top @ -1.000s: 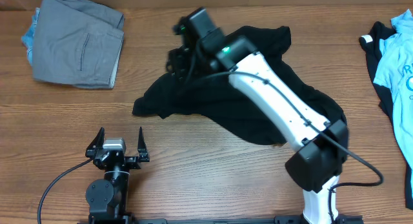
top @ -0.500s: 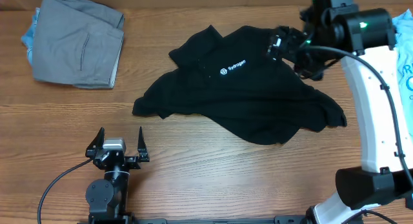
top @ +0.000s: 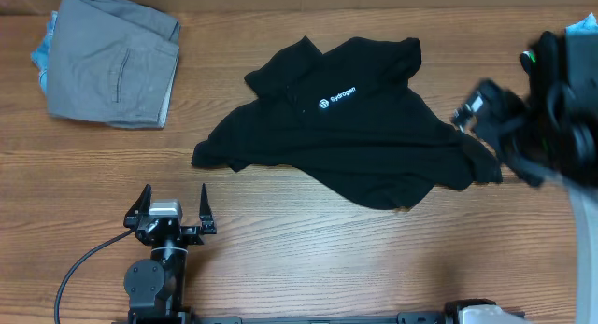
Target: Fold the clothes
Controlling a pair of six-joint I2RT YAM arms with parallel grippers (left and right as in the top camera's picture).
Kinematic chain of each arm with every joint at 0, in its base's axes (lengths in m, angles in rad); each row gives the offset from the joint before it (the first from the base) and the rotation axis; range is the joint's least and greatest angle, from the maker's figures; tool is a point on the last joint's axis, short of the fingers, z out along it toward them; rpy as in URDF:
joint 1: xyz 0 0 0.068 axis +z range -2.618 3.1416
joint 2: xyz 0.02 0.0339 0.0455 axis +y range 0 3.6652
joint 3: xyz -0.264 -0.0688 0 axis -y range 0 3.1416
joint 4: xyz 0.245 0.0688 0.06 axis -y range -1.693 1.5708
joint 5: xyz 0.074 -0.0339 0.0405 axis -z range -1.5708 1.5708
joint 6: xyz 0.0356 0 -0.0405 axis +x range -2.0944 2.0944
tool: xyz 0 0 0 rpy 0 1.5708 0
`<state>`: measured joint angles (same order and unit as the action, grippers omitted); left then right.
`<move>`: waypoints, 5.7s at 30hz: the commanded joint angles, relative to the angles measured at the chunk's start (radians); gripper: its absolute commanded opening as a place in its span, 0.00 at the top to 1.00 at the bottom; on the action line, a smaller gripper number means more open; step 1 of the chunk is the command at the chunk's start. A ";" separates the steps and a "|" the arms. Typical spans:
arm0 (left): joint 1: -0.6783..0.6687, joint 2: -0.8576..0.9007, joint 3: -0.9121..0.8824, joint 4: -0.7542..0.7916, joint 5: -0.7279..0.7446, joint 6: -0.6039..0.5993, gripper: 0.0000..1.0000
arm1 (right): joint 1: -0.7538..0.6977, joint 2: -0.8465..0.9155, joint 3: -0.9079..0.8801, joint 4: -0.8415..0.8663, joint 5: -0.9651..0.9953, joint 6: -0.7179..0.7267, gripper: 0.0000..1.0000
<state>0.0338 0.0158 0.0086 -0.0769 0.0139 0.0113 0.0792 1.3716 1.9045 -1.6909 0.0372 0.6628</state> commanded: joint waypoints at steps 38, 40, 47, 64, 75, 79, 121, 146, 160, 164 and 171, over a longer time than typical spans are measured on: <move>0.005 0.231 0.449 -0.312 0.108 -0.352 0.00 | 0.000 -0.113 -0.871 0.550 -0.348 -0.050 0.00; 0.005 0.389 0.566 -0.437 0.052 -0.306 0.00 | 0.000 -0.113 -0.871 0.557 -0.355 -0.050 0.00; 0.005 0.969 0.957 -0.679 0.061 -0.204 0.00 | 0.000 -0.113 -0.871 0.528 -0.354 -0.051 0.00; 0.019 1.624 1.114 -0.690 0.103 -0.166 0.00 | 0.000 -0.113 -0.871 0.499 -0.353 -0.140 0.00; 0.111 1.762 1.122 -0.536 0.061 -0.258 0.00 | 0.000 -0.113 -0.871 0.494 -0.353 -0.140 0.00; 0.109 1.810 1.122 -0.516 0.065 -0.250 0.00 | 0.000 -0.113 -0.871 0.493 -0.353 -0.140 0.00; 0.096 2.005 1.177 -0.491 0.198 -0.254 0.42 | 0.000 -0.095 -1.060 0.692 -0.301 0.008 0.13; 0.096 2.006 1.177 -0.501 0.201 -0.281 0.55 | 0.003 0.230 -1.068 0.857 -0.327 0.026 0.26; 0.096 2.006 1.177 -0.510 0.201 -0.280 0.91 | 0.042 0.230 -1.067 0.901 -0.327 0.049 0.94; 0.096 2.003 1.180 -0.526 0.210 -0.280 0.96 | 0.041 0.230 -1.056 0.892 -0.322 0.053 0.96; 0.097 1.913 1.190 -0.615 0.250 -0.250 0.96 | 0.041 0.200 -0.952 0.731 -0.204 0.076 0.96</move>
<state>0.1371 1.9602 1.2175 -0.6563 0.2543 -0.2588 0.1184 1.5982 0.8860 -0.9318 -0.2447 0.7235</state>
